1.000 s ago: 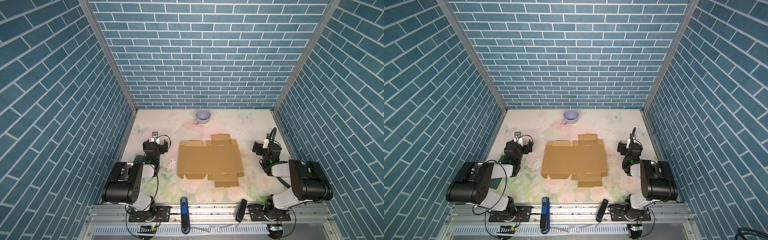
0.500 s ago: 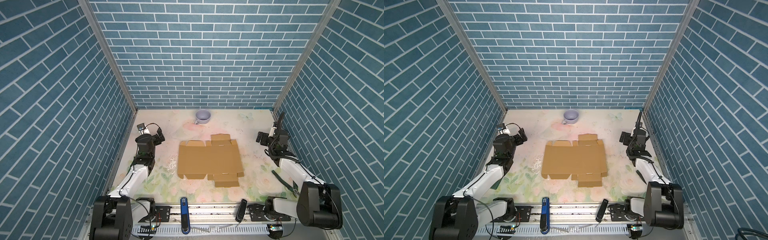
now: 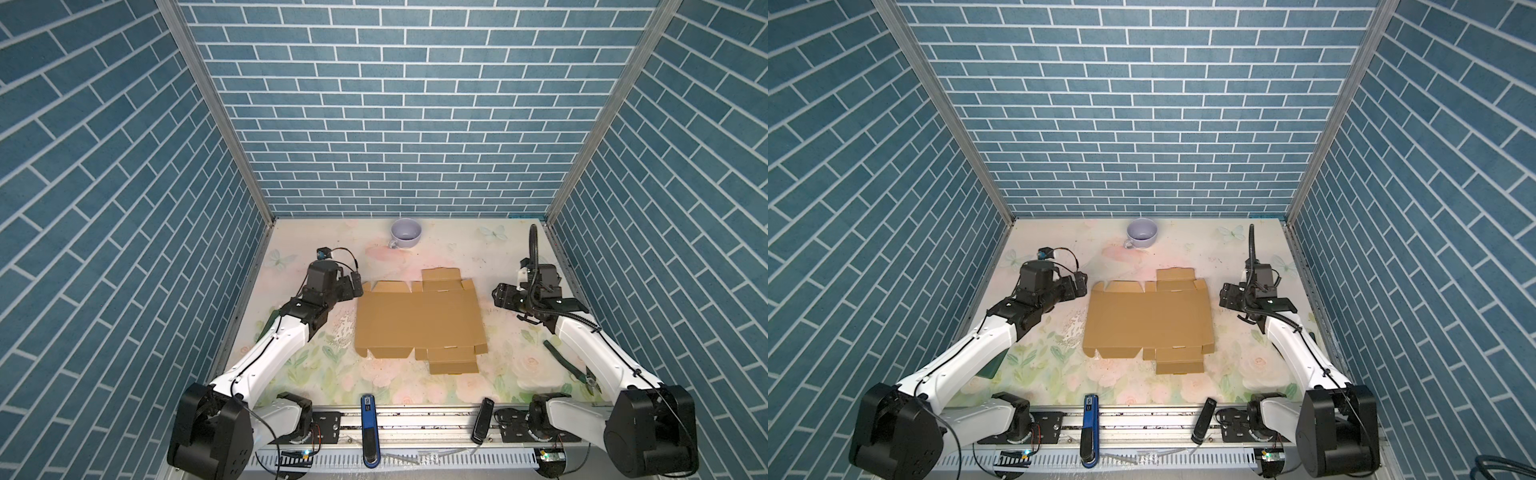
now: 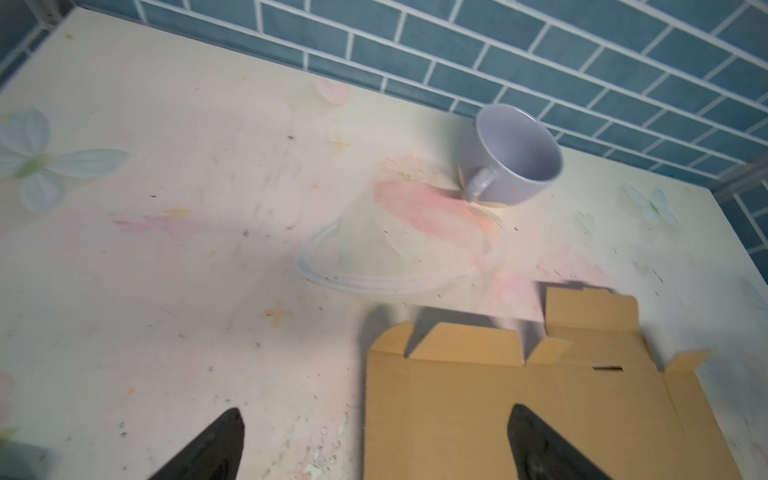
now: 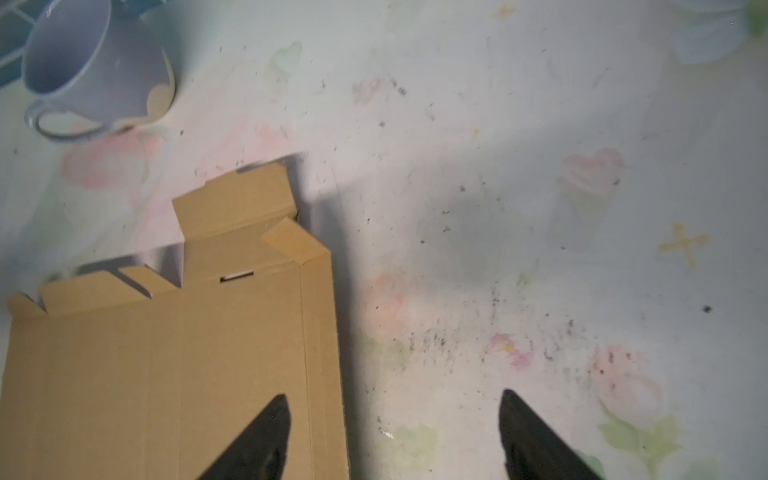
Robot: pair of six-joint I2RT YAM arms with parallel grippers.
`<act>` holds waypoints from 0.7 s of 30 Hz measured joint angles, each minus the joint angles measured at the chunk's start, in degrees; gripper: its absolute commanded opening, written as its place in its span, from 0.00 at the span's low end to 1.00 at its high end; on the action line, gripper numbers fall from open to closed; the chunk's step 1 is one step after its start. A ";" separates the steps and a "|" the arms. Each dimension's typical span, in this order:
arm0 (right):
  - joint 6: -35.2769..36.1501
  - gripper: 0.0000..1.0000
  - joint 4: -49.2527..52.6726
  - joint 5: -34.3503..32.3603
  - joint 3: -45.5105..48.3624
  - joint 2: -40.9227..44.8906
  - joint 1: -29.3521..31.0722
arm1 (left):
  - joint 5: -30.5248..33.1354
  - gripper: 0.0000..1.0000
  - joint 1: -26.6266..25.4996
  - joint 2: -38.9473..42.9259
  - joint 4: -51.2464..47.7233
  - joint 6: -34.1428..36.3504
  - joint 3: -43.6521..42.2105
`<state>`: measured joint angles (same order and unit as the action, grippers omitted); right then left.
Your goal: Fold the paper box
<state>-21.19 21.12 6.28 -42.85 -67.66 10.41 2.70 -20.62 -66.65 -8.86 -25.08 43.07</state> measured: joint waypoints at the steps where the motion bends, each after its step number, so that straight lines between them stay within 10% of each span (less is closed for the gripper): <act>1: -0.04 0.81 0.42 0.44 0.00 -0.55 0.70 | -0.02 1.00 -1.22 0.02 -0.70 -0.13 0.02; 5: -1.14 0.88 0.61 1.73 0.00 -1.86 2.05 | -0.02 0.99 -4.17 0.02 -4.11 -1.01 0.00; 21: -3.41 0.64 -1.22 4.22 0.07 -5.62 4.68 | 0.85 1.00 -14.88 -9.44 -5.01 -3.06 0.37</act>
<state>-24.60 19.90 10.50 -42.78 -73.28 15.09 3.55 -35.51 -76.09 -13.87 -28.14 43.44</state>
